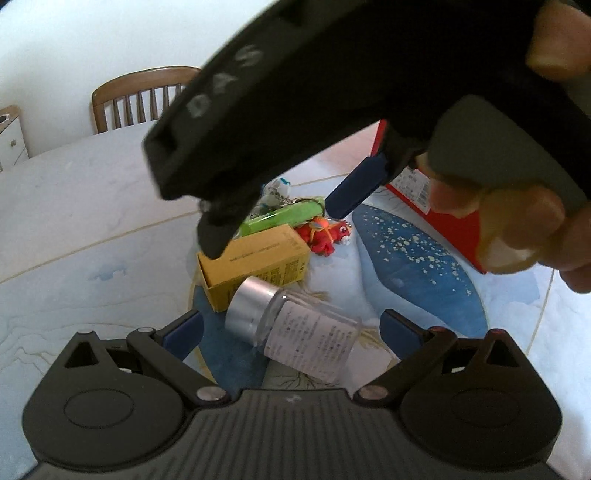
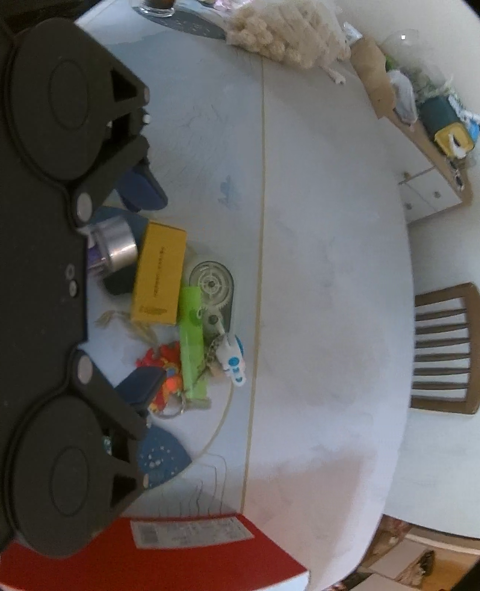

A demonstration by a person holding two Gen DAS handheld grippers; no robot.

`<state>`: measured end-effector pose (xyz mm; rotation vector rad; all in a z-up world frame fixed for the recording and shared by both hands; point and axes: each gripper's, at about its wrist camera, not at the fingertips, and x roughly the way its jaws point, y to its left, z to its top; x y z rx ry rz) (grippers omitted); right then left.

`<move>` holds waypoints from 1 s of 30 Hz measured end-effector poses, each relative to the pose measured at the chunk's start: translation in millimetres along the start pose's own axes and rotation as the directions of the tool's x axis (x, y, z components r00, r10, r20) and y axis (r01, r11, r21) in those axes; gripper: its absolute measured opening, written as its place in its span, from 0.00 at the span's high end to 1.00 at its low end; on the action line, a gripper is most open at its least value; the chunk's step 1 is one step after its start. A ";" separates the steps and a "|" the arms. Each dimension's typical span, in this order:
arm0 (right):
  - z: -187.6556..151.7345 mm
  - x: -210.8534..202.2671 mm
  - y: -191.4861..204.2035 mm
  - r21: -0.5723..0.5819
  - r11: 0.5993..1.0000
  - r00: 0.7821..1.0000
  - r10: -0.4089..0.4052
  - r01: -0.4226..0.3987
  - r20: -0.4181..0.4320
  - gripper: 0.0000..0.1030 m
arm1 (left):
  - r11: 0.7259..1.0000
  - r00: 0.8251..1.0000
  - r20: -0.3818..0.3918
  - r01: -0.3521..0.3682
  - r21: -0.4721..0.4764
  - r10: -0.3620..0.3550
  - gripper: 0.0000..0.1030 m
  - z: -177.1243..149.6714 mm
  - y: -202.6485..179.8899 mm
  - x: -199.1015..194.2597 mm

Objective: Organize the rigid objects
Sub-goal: 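Grasp the silver-capped glass jar with left tool while right tool grasps the yellow box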

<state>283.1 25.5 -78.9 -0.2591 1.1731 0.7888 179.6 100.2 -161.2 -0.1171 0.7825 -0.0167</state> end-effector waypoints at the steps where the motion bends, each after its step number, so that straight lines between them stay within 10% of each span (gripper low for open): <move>1: 1.9 4.1 1.0 0.014 1.000 1.000 0.002 -0.002 -0.014 0.13 | 1.000 1.000 -0.001 0.000 -0.007 0.000 0.01 -0.6 1.0 0.2; 30: 0.3 22.4 13.9 0.096 0.993 0.995 -0.069 0.075 -0.068 0.32 | 0.998 0.999 0.000 -0.044 0.035 0.045 0.27 -6.7 -23.0 -2.0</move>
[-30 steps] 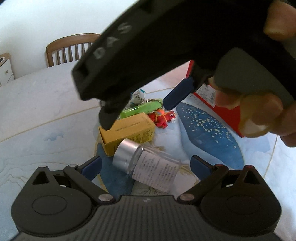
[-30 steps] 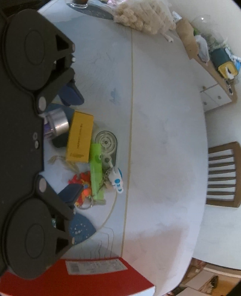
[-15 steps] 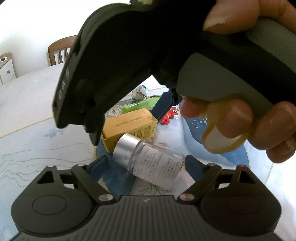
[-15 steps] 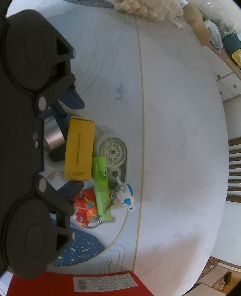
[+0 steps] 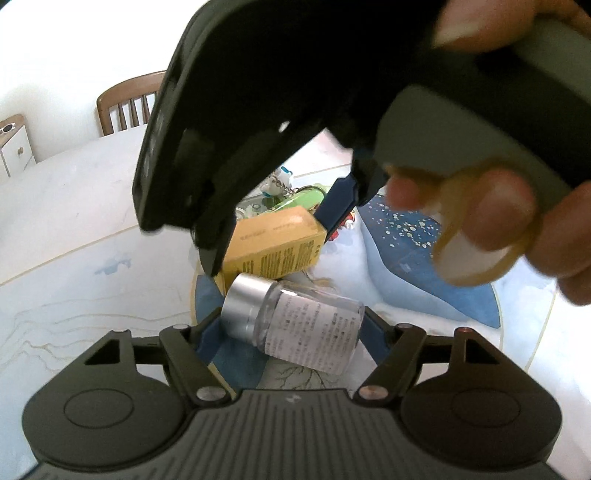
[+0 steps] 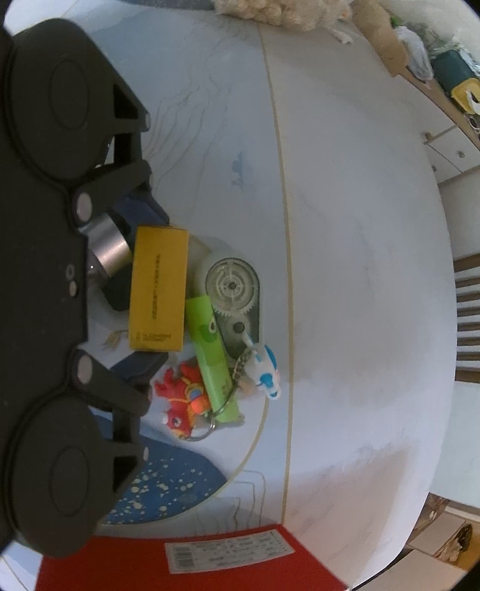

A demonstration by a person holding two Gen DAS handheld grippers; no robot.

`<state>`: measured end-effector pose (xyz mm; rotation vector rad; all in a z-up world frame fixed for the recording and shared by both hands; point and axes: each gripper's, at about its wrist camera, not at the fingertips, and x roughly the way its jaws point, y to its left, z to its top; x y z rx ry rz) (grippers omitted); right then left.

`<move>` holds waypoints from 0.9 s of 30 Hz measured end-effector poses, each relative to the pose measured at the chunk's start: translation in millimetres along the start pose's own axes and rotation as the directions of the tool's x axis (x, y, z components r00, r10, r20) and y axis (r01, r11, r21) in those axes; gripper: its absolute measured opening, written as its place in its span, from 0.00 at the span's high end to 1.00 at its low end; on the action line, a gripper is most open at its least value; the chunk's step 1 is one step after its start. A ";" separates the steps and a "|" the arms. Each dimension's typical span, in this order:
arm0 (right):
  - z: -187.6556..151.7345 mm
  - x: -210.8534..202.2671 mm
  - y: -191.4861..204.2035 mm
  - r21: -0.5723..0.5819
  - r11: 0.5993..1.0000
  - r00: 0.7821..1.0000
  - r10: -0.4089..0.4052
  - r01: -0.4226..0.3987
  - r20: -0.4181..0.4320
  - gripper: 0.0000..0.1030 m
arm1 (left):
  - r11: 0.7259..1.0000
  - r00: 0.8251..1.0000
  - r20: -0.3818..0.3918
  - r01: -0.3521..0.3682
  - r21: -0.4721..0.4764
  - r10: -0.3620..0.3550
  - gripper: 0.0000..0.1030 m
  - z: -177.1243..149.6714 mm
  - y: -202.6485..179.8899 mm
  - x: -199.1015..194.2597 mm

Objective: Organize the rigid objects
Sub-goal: 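Grasp the silver-capped glass jar with left tool while right tool grasps the yellow box, then carry the glass jar and yellow box with both tools over the shoebox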

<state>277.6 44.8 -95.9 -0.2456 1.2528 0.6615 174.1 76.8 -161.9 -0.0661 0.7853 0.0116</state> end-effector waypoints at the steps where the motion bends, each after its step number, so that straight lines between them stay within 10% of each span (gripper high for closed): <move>1: -1.3 -4.7 -1.3 0.006 1.000 1.000 0.013 -0.013 0.006 0.32 | 1.000 1.000 -0.001 0.000 -0.002 0.000 0.27 0.2 -0.8 -1.3; 27: -52.9 -137.7 -67.6 0.040 0.997 0.984 0.059 -0.066 0.166 0.32 | 1.000 0.997 0.072 0.002 -0.028 0.000 0.27 51.9 -24.3 -64.7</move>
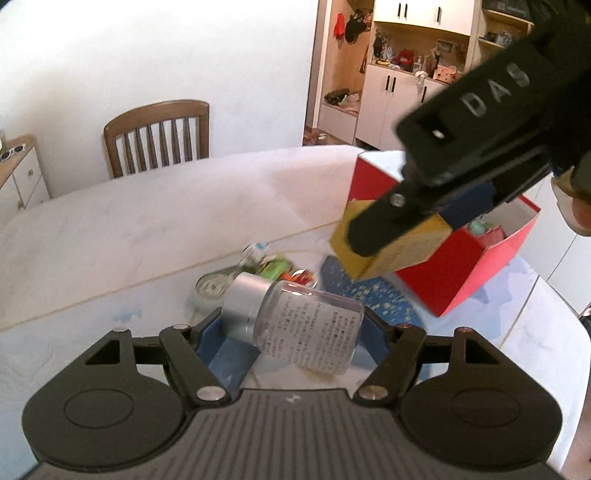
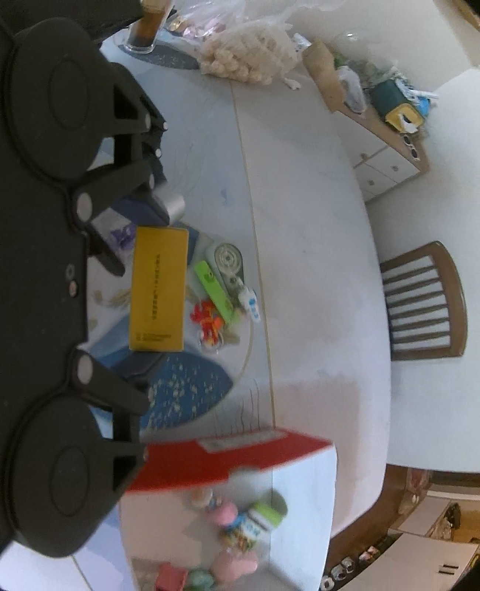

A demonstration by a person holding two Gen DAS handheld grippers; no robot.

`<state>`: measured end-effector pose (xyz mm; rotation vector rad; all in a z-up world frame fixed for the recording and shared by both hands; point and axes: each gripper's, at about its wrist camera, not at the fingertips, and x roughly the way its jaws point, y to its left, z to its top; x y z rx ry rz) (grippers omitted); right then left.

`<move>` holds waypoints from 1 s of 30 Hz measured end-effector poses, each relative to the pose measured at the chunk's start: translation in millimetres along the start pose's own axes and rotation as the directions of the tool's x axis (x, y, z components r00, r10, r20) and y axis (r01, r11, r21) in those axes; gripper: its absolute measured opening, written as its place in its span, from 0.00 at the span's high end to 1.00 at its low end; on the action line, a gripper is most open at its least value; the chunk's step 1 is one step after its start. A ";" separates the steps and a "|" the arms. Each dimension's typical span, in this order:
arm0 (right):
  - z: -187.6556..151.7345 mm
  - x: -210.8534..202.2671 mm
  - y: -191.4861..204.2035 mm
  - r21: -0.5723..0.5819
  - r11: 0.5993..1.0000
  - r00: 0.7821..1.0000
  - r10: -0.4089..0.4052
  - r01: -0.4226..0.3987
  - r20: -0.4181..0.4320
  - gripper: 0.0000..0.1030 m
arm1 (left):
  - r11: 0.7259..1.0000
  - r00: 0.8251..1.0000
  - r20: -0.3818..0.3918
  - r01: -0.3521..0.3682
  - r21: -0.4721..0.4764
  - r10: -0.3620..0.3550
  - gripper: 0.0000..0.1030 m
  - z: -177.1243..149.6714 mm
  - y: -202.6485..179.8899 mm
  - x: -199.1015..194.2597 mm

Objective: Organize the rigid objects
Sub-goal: 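Carry the glass jar and yellow box with both tools over the shoebox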

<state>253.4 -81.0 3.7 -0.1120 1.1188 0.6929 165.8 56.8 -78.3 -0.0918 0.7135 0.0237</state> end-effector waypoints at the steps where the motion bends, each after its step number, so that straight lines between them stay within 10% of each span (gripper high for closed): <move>1: -0.9 -5.2 -5.6 0.005 1.000 1.000 -0.005 0.005 0.007 0.32 | 1.000 1.000 0.002 0.003 -0.003 -0.003 0.27 3.0 -3.1 -1.8; 30: -8.9 -73.6 -188.2 0.014 0.998 0.993 -0.055 0.053 0.104 0.32 | 1.000 0.999 0.038 0.011 -0.012 -0.011 0.27 102.0 -136.1 31.3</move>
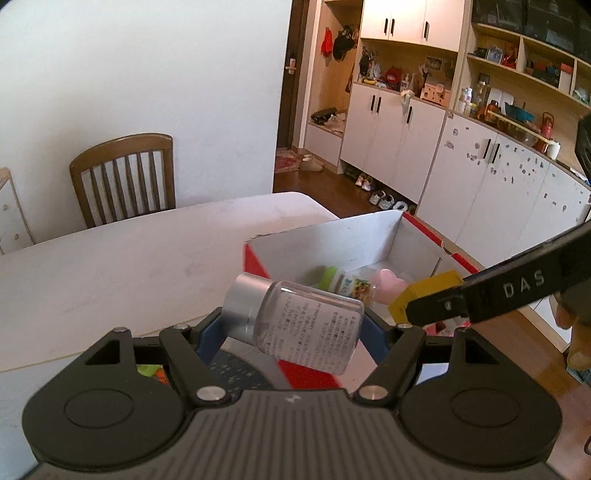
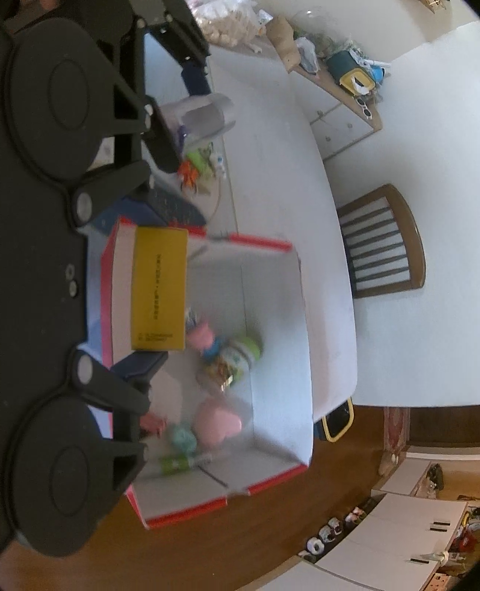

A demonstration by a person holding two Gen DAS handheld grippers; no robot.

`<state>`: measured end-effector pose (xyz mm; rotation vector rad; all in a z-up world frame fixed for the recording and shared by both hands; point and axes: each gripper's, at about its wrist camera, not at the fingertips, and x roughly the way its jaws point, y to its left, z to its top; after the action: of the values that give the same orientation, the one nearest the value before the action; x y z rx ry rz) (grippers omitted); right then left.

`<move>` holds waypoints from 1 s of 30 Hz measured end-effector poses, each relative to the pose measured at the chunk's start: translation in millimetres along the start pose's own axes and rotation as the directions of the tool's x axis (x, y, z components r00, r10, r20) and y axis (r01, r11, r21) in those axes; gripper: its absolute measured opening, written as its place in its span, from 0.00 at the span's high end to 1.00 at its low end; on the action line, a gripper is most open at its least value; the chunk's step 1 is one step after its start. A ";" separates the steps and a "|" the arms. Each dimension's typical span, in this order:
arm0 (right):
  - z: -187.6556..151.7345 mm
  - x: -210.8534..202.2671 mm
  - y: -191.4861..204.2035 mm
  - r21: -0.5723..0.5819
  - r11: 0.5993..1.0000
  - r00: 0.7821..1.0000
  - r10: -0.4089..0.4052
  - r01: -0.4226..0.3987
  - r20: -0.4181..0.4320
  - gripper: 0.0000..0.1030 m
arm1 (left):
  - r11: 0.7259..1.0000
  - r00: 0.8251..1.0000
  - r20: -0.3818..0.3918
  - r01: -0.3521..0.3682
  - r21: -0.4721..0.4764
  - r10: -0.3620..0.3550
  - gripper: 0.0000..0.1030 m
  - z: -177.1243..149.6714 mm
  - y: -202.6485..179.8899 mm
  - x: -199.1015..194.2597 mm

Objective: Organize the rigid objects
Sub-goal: 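Carry the glass jar and yellow box with both tools over the shoebox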

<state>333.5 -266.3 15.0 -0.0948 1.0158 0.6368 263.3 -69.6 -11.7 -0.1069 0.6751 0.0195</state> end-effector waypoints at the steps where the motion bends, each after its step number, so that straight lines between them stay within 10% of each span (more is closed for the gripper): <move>1: -0.3 0.8 -7.0 -0.001 1.000 1.000 -0.003 0.003 -0.001 0.32 | 1.000 1.000 -0.009 0.000 -0.001 0.000 0.27 3.2 -5.0 5.3; 20: 0.8 32.6 -85.2 -0.074 0.997 0.998 -0.036 0.032 -0.056 0.32 | 1.000 0.986 -0.165 0.021 0.014 -0.018 0.27 36.0 -57.6 103.5; 30: 11.1 69.7 -94.3 -0.185 0.982 0.993 -0.057 0.036 -0.108 0.32 | 0.996 0.955 -0.282 -0.086 0.027 0.090 0.26 49.0 -66.7 169.3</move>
<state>418.0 -307.9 -55.9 -0.3181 1.0589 0.6870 429.5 -133.6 -73.3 -0.0655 0.9665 0.0865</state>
